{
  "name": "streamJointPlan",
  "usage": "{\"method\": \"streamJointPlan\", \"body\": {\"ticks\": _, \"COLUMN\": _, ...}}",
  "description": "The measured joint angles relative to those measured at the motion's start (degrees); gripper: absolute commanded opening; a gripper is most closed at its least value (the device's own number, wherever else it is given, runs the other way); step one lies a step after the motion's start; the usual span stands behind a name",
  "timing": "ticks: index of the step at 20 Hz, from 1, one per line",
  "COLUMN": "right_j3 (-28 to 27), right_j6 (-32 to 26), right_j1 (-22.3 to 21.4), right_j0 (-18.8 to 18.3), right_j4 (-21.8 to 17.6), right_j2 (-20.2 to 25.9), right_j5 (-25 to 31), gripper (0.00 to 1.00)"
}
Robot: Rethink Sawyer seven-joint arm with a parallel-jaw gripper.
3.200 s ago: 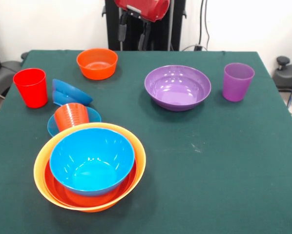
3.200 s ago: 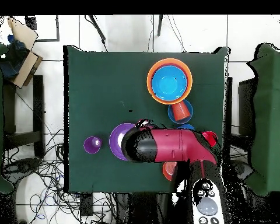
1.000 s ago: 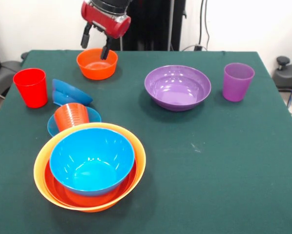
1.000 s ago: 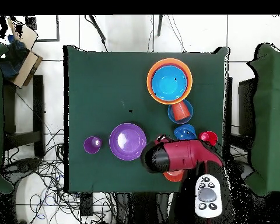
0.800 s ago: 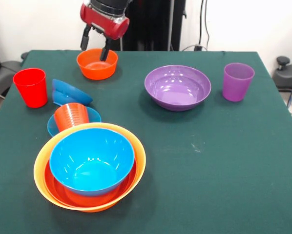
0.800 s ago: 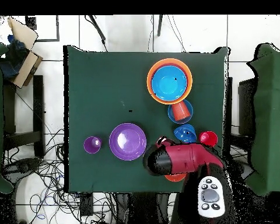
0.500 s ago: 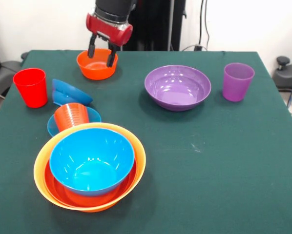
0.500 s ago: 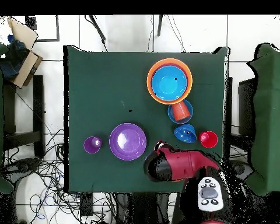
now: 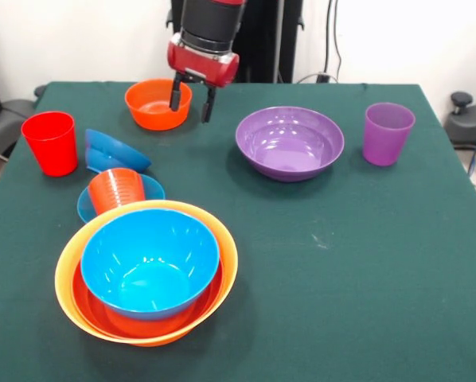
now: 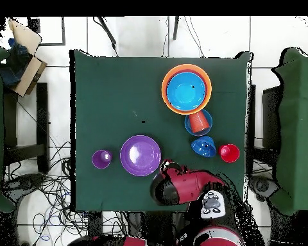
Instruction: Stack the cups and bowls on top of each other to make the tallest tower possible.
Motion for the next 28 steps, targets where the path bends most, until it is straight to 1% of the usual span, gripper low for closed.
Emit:
{"method": "streamJointPlan", "body": {"ticks": 7, "right_j3": 1.50, "right_j6": 0.00, "right_j1": 2.89, "right_j0": 1.05, "right_j4": 0.04, "right_j2": -2.21, "right_j5": -3.88, "gripper": 1.00}}
{"method": "streamJointPlan", "body": {"ticks": 9, "right_j3": 1.73, "right_j6": 0.00, "right_j1": 4.09, "right_j0": 1.80, "right_j4": 0.06, "right_j2": -3.74, "right_j5": -5.31, "gripper": 1.00}}
{"method": "streamJointPlan", "body": {"ticks": 13, "right_j3": 2.27, "right_j6": 0.00, "right_j1": 7.61, "right_j0": 5.31, "right_j4": 0.46, "right_j2": -8.91, "right_j5": -8.29, "gripper": 1.00}}
{"method": "streamJointPlan", "body": {"ticks": 19, "right_j3": 2.39, "right_j6": 0.00, "right_j1": 11.10, "right_j0": 8.18, "right_j4": 1.51, "right_j2": -13.75, "right_j5": -9.83, "gripper": 1.00}}
{"method": "streamJointPlan", "body": {"ticks": 23, "right_j3": 2.41, "right_j6": 0.00, "right_j1": 12.49, "right_j0": 8.17, "right_j4": 2.25, "right_j2": -15.35, "right_j5": -9.83, "gripper": 1.00}}
{"method": "streamJointPlan", "body": {"ticks": 28, "right_j3": 2.42, "right_j6": 0.00, "right_j1": 13.51, "right_j0": 7.26, "right_j4": 2.25, "right_j2": -15.39, "right_j5": -10.49, "gripper": 1.00}}
